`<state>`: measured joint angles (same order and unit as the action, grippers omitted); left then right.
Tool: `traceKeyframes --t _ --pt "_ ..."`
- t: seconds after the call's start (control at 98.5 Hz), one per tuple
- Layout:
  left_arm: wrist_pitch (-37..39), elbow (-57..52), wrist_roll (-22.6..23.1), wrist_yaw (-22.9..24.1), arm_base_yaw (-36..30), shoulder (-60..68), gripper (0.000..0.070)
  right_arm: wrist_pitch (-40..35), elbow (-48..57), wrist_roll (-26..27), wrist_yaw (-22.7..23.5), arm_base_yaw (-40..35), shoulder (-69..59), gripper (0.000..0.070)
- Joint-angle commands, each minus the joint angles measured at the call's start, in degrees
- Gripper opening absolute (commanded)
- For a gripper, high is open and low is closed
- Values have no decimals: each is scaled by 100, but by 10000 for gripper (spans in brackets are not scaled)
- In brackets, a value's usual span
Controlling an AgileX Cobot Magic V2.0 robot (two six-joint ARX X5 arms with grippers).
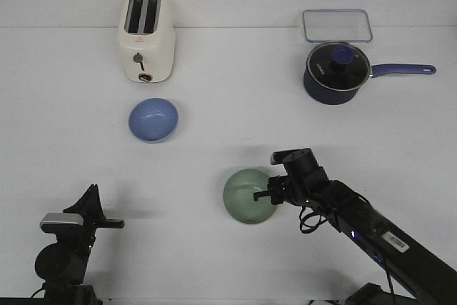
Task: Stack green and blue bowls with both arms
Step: 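Drag the green bowl with the right gripper toward the table center, nearer the robot, then open the right gripper and pull it back from the green bowl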
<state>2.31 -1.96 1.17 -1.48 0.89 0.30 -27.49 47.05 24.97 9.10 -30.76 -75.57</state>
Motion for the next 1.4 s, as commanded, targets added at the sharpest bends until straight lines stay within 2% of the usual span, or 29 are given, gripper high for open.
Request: traceKeyframes --t 0.0,0.203,0.244,0.325,0.366,0.498,0.64,0.802,0.873,0.934,1.046,1.158,1.229,1.341,1.391 --pt "61 116 77 -2 0 -11 15 131 59 98 -37 -140 -181 0" --pt "61 116 77 -2 0 -11 15 173 59 109 -63 -278 -367 15" --pt "61 116 77 -2 0 -11 15 173 59 109 -63 -289 -367 99" --pt "61 116 77 -2 0 -11 15 177 59 111 -63 -302 -365 380" --pt "61 116 77 -2 0 -11 15 181 61 111 -66 -302 -361 444" --pt "61 116 77 -2 0 -11 15 365 61 -13 -133 -297 -125 440" --pt "61 116 77 -2 0 -11 15 358 61 -348 -402 -304 811 438" --pt "61 116 77 -2 0 -11 15 162 -39 -697 -1123 -455 2371 437" --pt "61 116 77 -2 0 -11 15 240 -354 -708 -1624 -654 3191 413" --pt "61 116 77 -2 0 -11 15 380 -682 -737 -1871 -817 3781 407" --pt "61 116 77 -2 0 -11 15 715 -1405 -796 -1939 -1123 4815 407" --pt "107 114 46 -11 0 -11 15 737 -1810 -793 -2015 -1235 5383 407" --pt "96 114 -450 -22 0 -11 15 570 -1888 -791 -2015 -1239 5532 407" --pt "70 114 -1572 -26 0 -11 15 319 -1891 -793 -2015 -1239 5565 407" --pt "72 116 -1731 -24 0 -11 15 243 -1891 -793 -2015 -1239 5565 407"
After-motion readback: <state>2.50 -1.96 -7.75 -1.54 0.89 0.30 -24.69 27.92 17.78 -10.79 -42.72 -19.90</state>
